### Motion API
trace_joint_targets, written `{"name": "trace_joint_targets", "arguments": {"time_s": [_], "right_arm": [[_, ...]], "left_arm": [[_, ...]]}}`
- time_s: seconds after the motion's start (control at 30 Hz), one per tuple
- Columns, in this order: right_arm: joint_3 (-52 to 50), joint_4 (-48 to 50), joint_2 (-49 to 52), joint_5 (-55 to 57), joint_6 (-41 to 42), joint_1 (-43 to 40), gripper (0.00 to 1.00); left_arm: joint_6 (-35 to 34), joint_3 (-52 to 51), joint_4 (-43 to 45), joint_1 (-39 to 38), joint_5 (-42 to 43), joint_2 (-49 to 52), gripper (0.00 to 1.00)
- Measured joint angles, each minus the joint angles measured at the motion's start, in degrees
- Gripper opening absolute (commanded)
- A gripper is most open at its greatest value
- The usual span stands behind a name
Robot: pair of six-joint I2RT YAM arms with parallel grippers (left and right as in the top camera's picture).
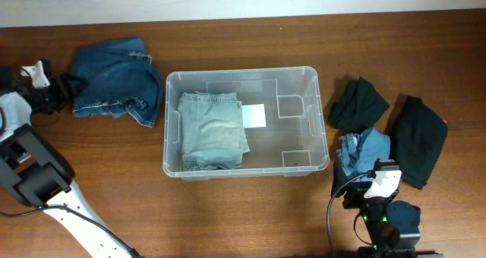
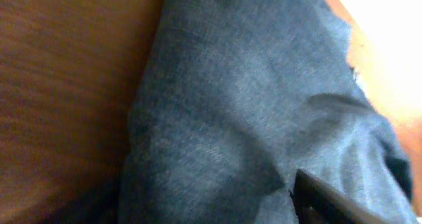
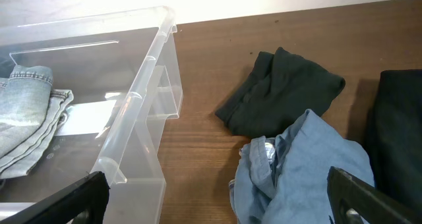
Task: Pack container
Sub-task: 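Move the left gripper to the dark-blue jeans and grasp them, then lift the dark-blue jeans and lower them into the bin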
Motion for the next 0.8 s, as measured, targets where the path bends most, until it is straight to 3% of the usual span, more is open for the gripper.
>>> {"name": "trace_joint_targets", "arguments": {"time_s": [0.03,0.07,0.3,0.5,0.63,0.8], "right_arm": [[0.0,0.0,0.0,0.0,-0.02,0.0,0.98],[0.0,0.0,0.0,0.0,-0.04,0.0,0.98],[0.0,0.0,0.0,0.0,0.0,0.0,0.98],[0.0,0.0,0.0,0.0,-0.04,0.0,0.98],[0.0,0.0,0.0,0.0,0.0,0.0,0.98],[0.0,0.0,0.0,0.0,-0.07,0.0,0.98]], "left_arm": [[-0.33,0.13,-0.04,-0.15,0.55,0.26,0.22],[-0.07,0.17,-0.7,-0.37,0.42,0.59,0.01],[-0.44,0.42,-6.78,-0.09,7.48,1.92,0.0],[2.1,-0.66,-19.43,1.44,11.82,0.42,0.0],[4.44,-1.95,-25.22,0.94,8.9,-9.64,0.0],[5.97,-2.23,-26.08,-2.05,3.58,-32.52,0.0]]}}
